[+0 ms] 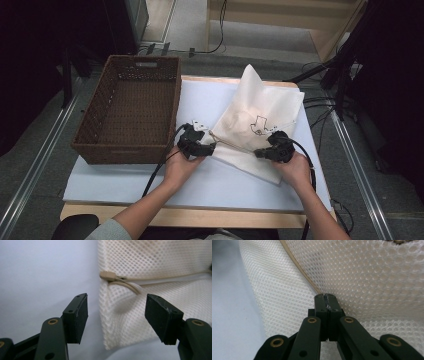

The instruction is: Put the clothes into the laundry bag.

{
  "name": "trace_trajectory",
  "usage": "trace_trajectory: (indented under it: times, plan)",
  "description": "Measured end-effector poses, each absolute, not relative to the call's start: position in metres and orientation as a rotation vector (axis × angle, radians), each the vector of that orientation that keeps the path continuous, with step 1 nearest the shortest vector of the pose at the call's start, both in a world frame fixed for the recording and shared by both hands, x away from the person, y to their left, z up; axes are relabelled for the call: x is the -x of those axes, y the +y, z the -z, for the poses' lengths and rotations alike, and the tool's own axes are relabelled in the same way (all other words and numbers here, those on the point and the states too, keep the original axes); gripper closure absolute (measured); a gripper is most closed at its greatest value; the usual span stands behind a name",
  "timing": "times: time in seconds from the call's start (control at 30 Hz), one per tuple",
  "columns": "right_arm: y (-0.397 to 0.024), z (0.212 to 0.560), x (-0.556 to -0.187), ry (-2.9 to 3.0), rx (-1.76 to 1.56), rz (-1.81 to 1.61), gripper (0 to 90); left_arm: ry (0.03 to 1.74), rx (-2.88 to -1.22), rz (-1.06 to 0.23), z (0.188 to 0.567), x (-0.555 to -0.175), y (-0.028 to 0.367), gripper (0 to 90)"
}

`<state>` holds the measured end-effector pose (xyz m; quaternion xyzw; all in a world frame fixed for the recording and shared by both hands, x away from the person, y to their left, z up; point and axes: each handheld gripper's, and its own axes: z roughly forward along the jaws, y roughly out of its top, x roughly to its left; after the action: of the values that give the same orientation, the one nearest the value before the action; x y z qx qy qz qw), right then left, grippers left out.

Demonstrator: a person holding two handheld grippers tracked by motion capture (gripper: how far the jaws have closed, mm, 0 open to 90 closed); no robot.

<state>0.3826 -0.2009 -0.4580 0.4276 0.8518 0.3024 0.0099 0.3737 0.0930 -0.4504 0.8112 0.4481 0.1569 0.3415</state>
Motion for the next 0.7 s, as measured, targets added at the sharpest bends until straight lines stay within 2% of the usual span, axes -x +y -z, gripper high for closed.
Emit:
trace_trajectory:
  times: [0.07, 0.1, 0.17, 0.2, 0.27, 0.4, 0.7]
  plan:
    - [-0.202, 0.458, -0.383, 2.663, -1.337, -0.949, 90.0, 1.187, -2.121, -0.371, 0.454, -0.379, 0.092, 36.8]
    - [-0.202, 0.458, -0.383, 2.667, -1.34, -0.951, 90.0, 1.18, -2.121, -0.337, 0.457, -0.381, 0.091, 40.2]
    - [-0.202, 0.459, -0.384, 2.666, -1.35, -0.956, 90.0, 1.175, -2.145, -0.31, 0.461, -0.382, 0.089, 55.4]
    - [-0.202, 0.459, -0.383, 2.666, -1.349, -0.954, 90.0, 1.159, -2.147, -0.285, 0.461, -0.381, 0.088, 68.7]
    - [-0.203, 0.459, -0.383, 2.666, -1.347, -0.957, 90.0, 1.129, -2.161, -0.275, 0.458, -0.378, 0.088, 84.7]
    - [-0.206, 0.459, -0.384, 2.657, -1.36, -0.957, 90.0, 1.111, -2.184, -0.173, 0.453, -0.369, 0.094, 87.1]
    - [-0.203, 0.456, -0.37, 2.67, -1.342, -0.971, 90.0, 1.017, -2.213, -0.053, 0.453, -0.322, 0.102, 85.7]
